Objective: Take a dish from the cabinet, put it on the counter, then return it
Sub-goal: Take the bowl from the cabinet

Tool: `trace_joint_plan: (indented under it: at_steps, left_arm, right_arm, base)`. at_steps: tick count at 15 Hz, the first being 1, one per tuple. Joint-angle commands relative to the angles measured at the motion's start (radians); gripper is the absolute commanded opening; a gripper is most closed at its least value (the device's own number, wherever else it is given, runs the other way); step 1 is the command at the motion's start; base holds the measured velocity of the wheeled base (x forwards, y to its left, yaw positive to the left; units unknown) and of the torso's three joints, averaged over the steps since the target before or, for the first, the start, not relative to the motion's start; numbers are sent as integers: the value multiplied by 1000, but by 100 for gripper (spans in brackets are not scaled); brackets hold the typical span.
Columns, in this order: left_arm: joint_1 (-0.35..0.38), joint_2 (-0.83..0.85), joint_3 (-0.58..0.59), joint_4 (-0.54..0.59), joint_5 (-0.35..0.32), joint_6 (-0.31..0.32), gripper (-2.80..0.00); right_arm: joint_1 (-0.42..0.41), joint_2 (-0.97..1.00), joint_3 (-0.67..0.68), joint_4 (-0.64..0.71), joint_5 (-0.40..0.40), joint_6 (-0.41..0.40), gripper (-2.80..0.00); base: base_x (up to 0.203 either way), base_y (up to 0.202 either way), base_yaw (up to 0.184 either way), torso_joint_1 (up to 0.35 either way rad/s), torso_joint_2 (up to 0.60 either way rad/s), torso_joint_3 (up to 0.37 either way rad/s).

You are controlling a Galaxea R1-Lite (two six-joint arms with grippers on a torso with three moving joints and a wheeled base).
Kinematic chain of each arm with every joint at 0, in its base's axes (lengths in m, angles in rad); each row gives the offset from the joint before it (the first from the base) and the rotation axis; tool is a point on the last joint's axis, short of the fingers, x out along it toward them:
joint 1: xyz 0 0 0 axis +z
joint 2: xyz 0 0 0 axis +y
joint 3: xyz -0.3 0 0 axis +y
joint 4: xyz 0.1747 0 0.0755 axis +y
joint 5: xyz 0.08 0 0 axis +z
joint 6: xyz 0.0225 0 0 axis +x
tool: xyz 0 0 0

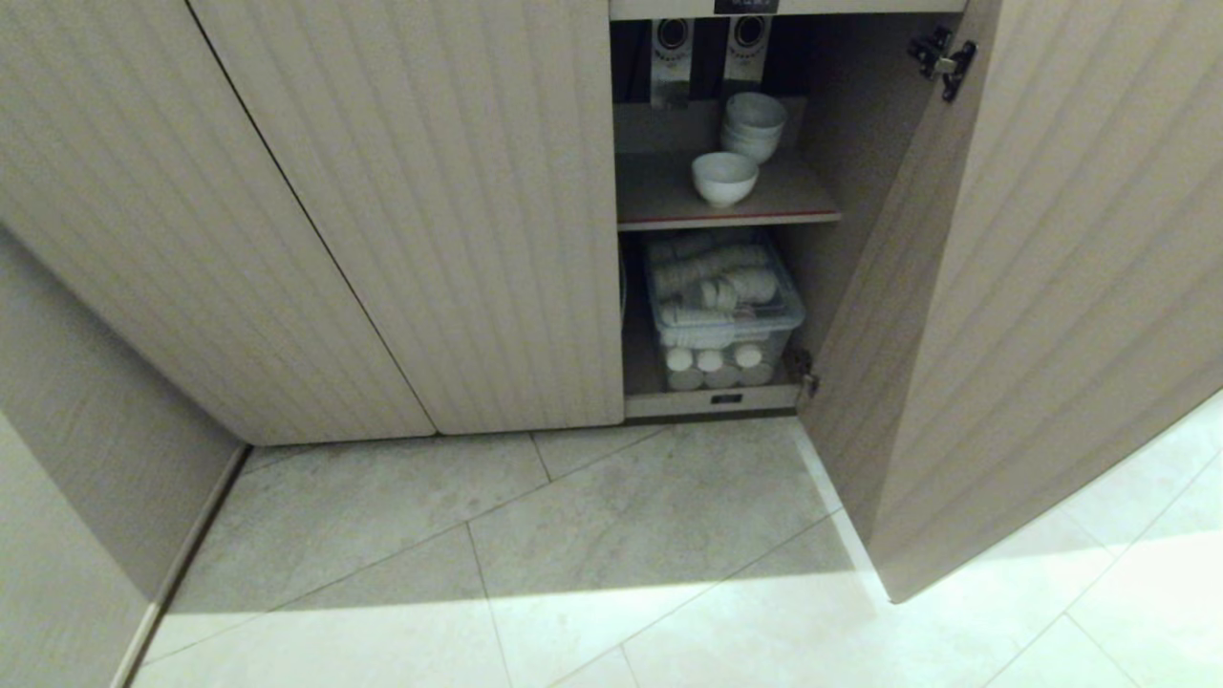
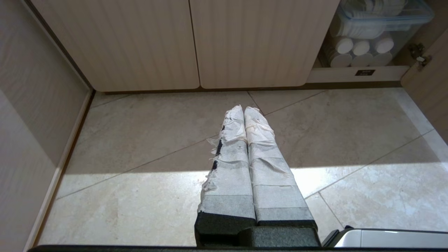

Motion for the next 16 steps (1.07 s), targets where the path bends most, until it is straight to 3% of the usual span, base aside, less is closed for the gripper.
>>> trace_joint_plan:
  at_steps: [1, 10, 16]
  left_arm:
    - [1, 0, 0, 0, 0, 0, -280]
    - [1, 0, 0, 0, 2, 0, -280]
    - [1, 0, 0, 0, 0, 0, -280]
  right_arm:
    - [1, 1, 0, 0, 1, -1, -280]
    - [0, 1, 0, 0, 1, -1, -280]
    - [0, 1, 0, 0, 1, -1, -280]
  base:
    - [0, 0, 0, 0, 0, 0]
    - [7, 0, 0, 0, 0, 0]
    - [188, 0, 1, 2, 3, 3]
